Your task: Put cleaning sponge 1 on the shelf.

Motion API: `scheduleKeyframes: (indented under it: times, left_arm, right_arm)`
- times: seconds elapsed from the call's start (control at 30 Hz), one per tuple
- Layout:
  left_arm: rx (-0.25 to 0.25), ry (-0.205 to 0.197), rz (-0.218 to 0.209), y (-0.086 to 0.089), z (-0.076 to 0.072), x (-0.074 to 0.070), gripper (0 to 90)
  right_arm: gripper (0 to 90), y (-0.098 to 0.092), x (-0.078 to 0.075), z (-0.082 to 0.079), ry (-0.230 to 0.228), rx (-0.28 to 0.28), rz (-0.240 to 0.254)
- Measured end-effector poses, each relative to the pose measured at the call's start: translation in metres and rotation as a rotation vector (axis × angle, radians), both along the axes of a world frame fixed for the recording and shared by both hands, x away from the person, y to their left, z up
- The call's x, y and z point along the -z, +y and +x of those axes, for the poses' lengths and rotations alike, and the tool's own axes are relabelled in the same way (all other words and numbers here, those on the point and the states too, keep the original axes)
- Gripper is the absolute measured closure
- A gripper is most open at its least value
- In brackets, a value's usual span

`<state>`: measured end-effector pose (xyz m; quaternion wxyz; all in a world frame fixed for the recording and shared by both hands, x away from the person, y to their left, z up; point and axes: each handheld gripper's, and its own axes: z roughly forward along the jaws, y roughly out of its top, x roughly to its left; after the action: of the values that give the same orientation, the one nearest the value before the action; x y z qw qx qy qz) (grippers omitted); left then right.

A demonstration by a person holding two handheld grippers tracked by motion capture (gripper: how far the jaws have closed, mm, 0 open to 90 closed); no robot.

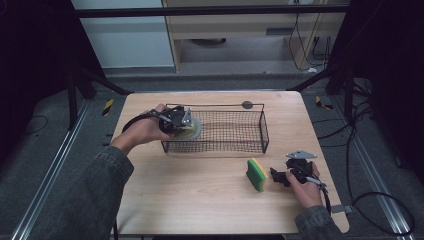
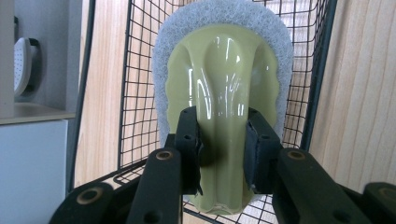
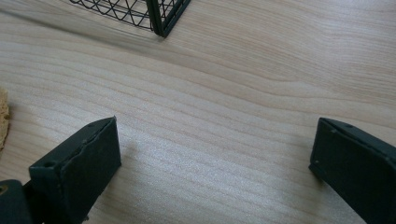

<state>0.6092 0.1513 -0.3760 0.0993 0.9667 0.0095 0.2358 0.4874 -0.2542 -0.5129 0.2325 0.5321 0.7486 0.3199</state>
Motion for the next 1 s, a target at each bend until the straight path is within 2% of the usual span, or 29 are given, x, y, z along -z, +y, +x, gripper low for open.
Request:
scheduleKeyframes:
  times: [0.4,1.0]
  left_arm:
    - [0.001,0.027,0.024,-0.003,0.004,0.008,70.3]
    - [-0.041,0.109,0.009,-0.001,0.015,0.022,70.2]
  right_arm:
    - [1.9,0.000,0.000,0.000,0.000,0.000,0.000]
    - [1.7,0.000,0.000,0.000,0.000,0.004,-0.001]
